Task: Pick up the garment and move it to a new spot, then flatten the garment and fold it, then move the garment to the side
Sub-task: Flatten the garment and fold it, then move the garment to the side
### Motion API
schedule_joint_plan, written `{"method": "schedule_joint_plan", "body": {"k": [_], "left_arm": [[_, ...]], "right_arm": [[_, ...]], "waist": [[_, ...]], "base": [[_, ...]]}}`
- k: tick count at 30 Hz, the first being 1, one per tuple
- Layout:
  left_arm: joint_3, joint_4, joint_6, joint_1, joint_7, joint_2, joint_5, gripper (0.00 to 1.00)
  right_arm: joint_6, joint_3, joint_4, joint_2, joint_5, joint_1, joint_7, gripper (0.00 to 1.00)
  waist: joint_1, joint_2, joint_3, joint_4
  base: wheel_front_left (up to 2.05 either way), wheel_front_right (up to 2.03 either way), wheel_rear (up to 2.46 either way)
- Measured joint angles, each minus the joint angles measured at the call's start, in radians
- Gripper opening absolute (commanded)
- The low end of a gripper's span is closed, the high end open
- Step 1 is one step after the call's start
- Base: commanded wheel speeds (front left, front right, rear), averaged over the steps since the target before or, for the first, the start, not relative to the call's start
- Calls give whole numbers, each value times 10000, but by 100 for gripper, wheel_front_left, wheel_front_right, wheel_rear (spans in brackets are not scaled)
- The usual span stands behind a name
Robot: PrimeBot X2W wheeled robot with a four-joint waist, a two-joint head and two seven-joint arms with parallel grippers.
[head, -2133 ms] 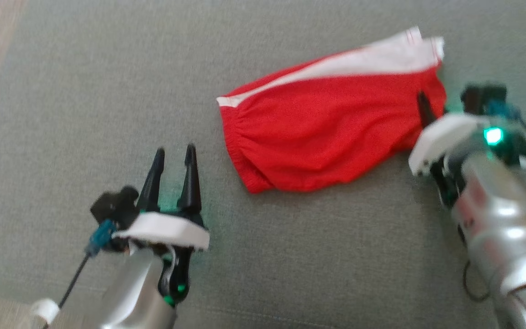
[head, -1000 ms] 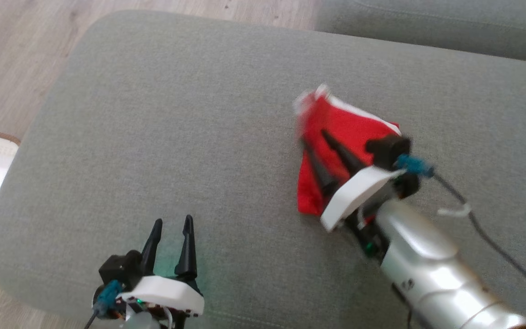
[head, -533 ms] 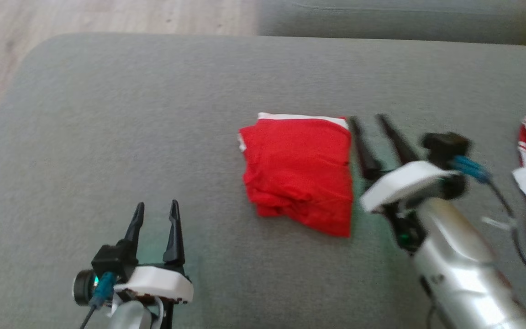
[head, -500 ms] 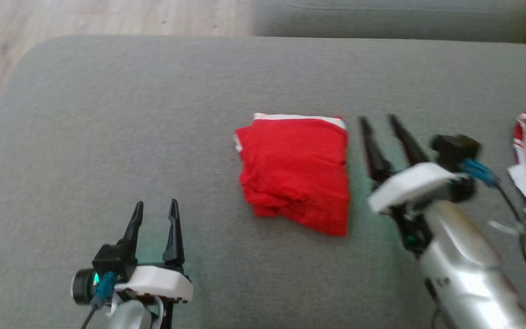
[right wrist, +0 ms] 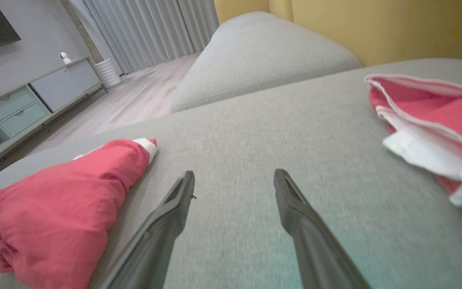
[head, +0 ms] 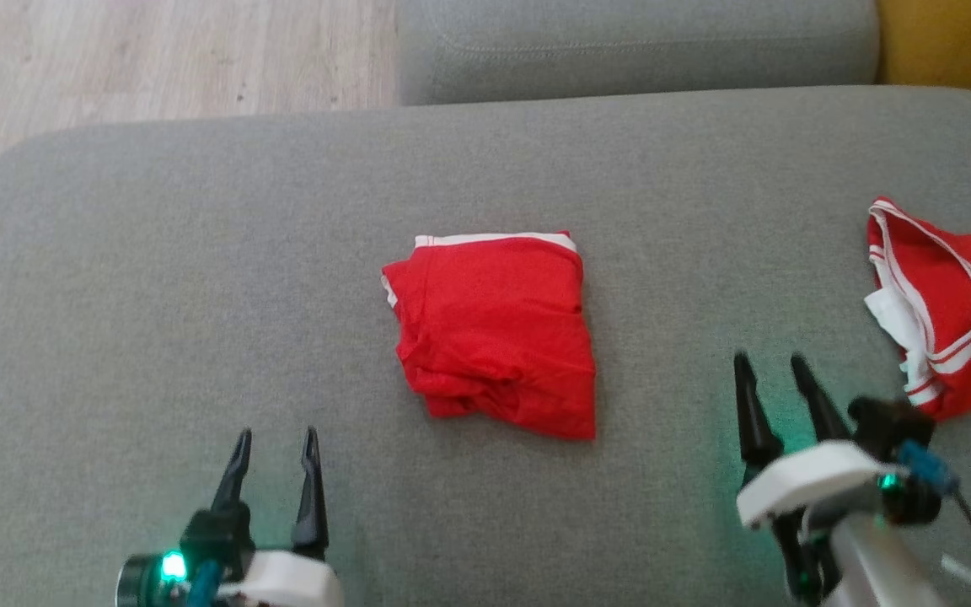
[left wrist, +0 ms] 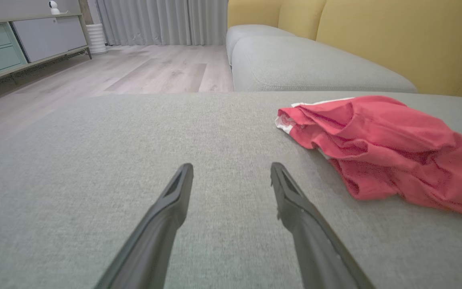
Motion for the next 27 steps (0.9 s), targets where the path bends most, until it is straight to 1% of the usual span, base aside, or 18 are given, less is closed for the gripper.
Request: {"method": "schedule_joint_plan", "body": {"k": [4,6,10,14,20,23,27], "left_arm": [[-59,-8,6,405,2,2,-21,100],[-98,-10,73,488,0,2,-21,100],[-221,-42,69,465,0,6,-21,100],[-447,-169,-81,347,0,8,-150,100],[-1116,-159,-199,-188,0,10,-150,100],[-1333,-104,-203,-238,2,8,-153,100],[-1501,40,-228,-228,0,27,-376,100]], "right_arm": [[0,159,15,50,113,475,2,100],[0,201,6,67,167,518,0,100],[0,349,-10,67,180,510,2,100],[0,771,65,67,301,212,2,100],[0,1411,612,61,483,-1467,0,100],[0,1593,1373,56,537,-2154,0,100],[0,1643,2865,56,604,-2574,0,100]], "waist": [[-1,0,-156,-72],[-1,0,-186,-78],[0,0,-122,-14],[0,0,83,220],[2,0,421,992],[2,0,565,1518],[2,0,712,2213]], "base": [[0,0,0],[0,0,0],[0,0,0],[0,0,0],[0,0,0],[0,0,0],[0,0,0]]}}
